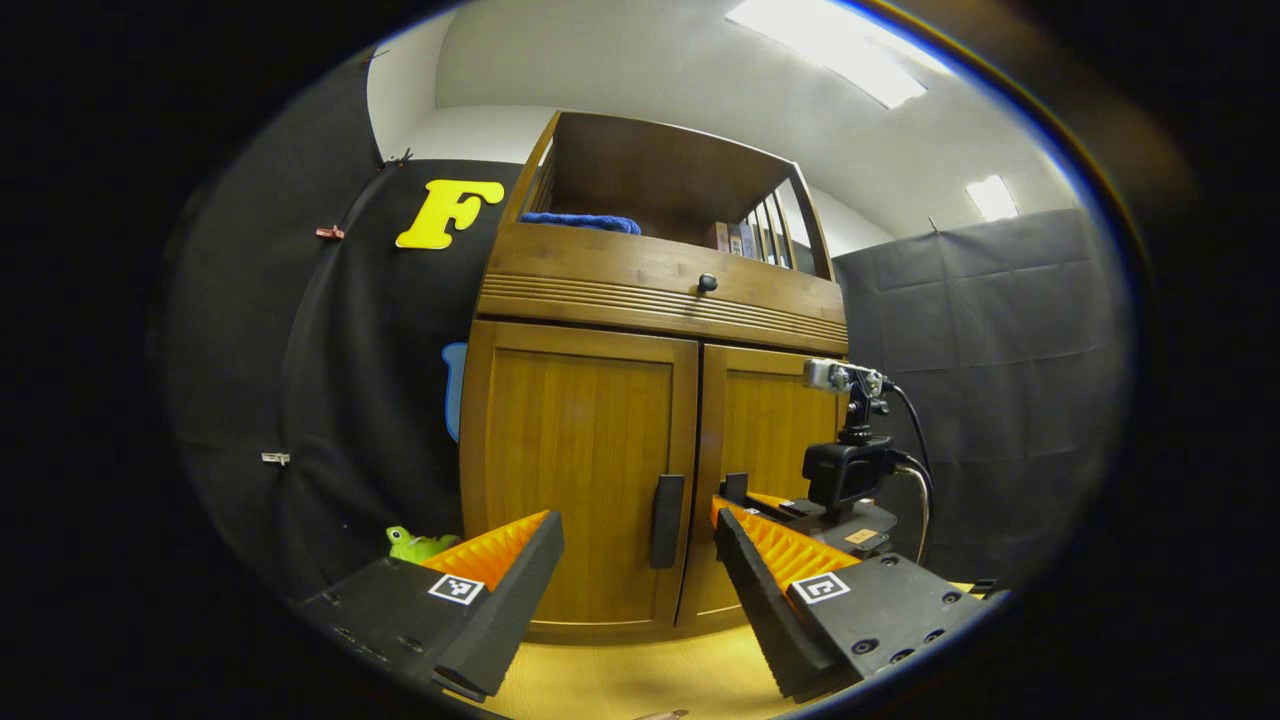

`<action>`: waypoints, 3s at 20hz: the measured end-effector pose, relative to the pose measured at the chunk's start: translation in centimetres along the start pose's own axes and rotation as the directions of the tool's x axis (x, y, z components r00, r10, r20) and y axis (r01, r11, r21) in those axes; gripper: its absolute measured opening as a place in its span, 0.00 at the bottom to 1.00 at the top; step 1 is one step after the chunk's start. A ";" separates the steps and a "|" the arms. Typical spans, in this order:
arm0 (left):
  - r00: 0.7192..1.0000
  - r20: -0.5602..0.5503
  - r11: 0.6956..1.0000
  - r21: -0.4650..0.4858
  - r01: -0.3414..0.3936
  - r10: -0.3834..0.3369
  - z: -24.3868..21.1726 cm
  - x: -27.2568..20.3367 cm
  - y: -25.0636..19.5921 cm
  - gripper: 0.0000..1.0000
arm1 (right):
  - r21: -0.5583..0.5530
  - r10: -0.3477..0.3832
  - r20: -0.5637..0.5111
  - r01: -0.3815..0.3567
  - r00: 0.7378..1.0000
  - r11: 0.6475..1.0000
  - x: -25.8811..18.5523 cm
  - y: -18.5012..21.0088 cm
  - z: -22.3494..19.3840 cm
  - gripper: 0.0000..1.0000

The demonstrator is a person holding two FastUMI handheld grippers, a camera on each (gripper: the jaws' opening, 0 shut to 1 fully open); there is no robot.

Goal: Open the right door of the double-door shoe cabinet with the right hand, and open the left door with the left hand.

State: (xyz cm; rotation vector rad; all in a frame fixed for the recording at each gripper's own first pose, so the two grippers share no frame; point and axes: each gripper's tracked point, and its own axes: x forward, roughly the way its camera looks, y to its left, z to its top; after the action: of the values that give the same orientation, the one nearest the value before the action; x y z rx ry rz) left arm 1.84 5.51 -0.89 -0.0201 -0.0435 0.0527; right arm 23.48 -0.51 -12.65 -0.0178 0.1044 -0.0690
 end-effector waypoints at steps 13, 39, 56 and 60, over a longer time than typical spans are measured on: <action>1.000 -0.018 1.000 -0.014 -0.012 0.012 0.4 -1.6 -0.6 0.95 | -0.022 0.076 -0.043 -0.077 0.996 0.997 -7.5 -1.3 0.7 0.35; 0.992 -0.017 0.992 -0.023 0.126 -0.127 -0.4 -0.9 -12.2 0.94 | -0.080 -0.012 -0.042 0.008 0.999 0.997 -22.4 -15.5 3.3 0.19; 0.994 -0.034 0.995 0.007 0.101 -0.101 -1.4 1.7 -13.9 0.96 | -0.086 -0.214 -0.030 0.211 0.976 0.974 -25.8 -26.4 4.6 0.10; 0.995 -0.035 0.995 0.004 0.098 -0.098 -1.6 1.8 -14.0 0.96 | -0.079 -0.275 0.004 0.275 0.961 0.958 -27.3 -28.7 5.9 0.07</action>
State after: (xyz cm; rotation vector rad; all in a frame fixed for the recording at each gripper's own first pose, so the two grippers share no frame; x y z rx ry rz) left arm 4.39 -8.41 -2.14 -0.0135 -0.0098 -0.0454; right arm -4.89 -27.14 -3.31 -0.1114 0.1116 -0.3438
